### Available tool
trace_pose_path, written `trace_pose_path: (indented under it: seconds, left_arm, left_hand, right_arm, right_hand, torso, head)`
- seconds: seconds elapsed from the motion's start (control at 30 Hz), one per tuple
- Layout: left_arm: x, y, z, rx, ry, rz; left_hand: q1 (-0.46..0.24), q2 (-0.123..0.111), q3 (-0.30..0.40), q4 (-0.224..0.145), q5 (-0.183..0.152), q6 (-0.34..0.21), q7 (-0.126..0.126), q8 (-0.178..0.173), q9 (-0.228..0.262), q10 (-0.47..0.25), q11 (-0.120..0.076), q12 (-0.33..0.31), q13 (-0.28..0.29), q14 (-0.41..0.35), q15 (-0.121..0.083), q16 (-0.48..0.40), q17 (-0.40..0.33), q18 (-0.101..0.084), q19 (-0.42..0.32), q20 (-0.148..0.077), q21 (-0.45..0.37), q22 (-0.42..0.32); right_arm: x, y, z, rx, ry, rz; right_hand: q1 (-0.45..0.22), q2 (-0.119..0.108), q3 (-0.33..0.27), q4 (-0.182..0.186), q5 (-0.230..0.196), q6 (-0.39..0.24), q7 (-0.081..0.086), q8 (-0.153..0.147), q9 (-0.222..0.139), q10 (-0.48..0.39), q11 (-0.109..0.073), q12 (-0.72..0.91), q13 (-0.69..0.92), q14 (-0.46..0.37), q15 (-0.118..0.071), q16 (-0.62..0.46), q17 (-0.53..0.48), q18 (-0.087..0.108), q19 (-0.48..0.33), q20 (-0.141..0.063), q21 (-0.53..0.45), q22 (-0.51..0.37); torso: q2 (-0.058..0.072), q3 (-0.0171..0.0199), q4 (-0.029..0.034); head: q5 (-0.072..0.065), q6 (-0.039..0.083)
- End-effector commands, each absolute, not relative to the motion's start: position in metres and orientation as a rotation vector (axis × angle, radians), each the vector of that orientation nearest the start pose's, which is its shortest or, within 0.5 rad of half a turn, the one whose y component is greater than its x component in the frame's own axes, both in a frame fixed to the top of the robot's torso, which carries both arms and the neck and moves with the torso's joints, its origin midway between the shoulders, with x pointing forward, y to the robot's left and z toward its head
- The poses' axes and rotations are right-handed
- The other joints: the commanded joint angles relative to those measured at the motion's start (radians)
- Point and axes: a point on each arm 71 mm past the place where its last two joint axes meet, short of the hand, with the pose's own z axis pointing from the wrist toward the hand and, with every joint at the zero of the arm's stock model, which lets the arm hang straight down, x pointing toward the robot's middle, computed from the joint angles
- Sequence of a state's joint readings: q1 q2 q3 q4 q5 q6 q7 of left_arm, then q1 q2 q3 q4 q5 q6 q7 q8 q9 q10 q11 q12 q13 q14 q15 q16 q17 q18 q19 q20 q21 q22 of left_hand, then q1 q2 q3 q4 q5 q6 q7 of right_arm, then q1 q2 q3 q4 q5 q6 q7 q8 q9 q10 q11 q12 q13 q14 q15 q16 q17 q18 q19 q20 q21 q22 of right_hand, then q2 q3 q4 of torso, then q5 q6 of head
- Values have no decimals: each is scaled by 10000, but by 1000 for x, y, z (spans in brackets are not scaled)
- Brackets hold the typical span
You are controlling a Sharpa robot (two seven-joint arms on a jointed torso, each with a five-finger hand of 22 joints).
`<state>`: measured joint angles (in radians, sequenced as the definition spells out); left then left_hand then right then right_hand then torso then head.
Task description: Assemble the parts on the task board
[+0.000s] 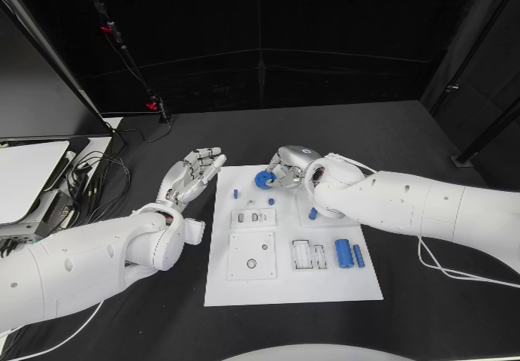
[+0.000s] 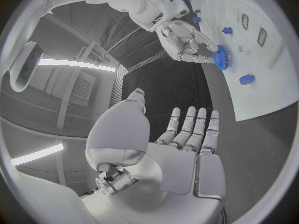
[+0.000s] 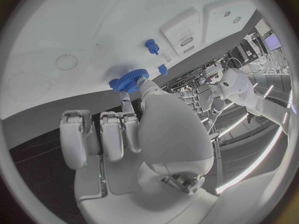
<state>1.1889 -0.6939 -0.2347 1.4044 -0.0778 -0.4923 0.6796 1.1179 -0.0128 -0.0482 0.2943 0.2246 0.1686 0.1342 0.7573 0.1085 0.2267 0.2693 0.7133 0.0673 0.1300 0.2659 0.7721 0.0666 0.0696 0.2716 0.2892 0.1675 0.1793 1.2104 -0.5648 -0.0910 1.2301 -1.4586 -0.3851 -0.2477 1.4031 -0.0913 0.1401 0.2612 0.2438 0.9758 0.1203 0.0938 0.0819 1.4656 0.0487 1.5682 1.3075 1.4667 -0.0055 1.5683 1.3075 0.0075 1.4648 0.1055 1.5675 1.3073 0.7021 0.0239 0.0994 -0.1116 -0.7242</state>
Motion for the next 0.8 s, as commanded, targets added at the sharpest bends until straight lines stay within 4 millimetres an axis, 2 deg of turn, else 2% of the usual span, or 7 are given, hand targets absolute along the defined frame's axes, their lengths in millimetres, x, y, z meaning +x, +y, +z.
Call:
trace_pose_path:
  seconds: [0.03, 0.67, 0.8]
  left_arm:
    - [475, 177, -219, -6902, 11293, -15786]
    - [475, 177, -219, -6917, 11319, -15786]
    - [475, 177, -219, -6917, 11319, -15796]
  left_hand:
    - [36, 102, 52, -8, 58, 5, 1655, 39, -9, -89, 9, 66, -11, 2, 46, 66, -10, 166, -56, -14, 56, 10]
    - [58, 133, 47, -10, 79, 1, 1655, 46, -25, -96, 9, 75, -12, 0, 47, 74, -10, 166, -61, -12, 65, 14]
    - [58, 133, 47, -10, 79, 1, 1655, 46, -25, -96, 9, 75, -12, 0, 47, 74, -10, 166, -61, -12, 65, 14]
  right_arm:
    - [534, -149, -210, -596, 16637, 4851]
    - [533, -149, -211, -704, 16851, 4699]
    - [533, -149, -208, -640, 16353, 4999]
  right_hand:
    - [-69, -113, -27, -51, -60, -124, -14, -93, -25, 1052, 93, 26, 2633, 1041, 19, 25, 2633, -75, 1060, 10, 33, 2635]
    - [-131, -230, -104, -22, -165, -288, -19, -198, -59, 1052, 92, 26, 2633, 1041, 23, 25, 2633, -75, 1060, 21, 33, 2635]
    - [-237, -339, -193, 92, -302, -410, -39, -249, -78, 1052, 75, 26, 2633, 1041, 12, 25, 2633, -75, 1060, 20, 33, 2635]
  torso:
    - [2, -1, 3]
    - [0, 2, -5]
    - [6, 5, 4]
  head:
    - [0, -7]
    - [-6, -30]
    - [-9, -12]
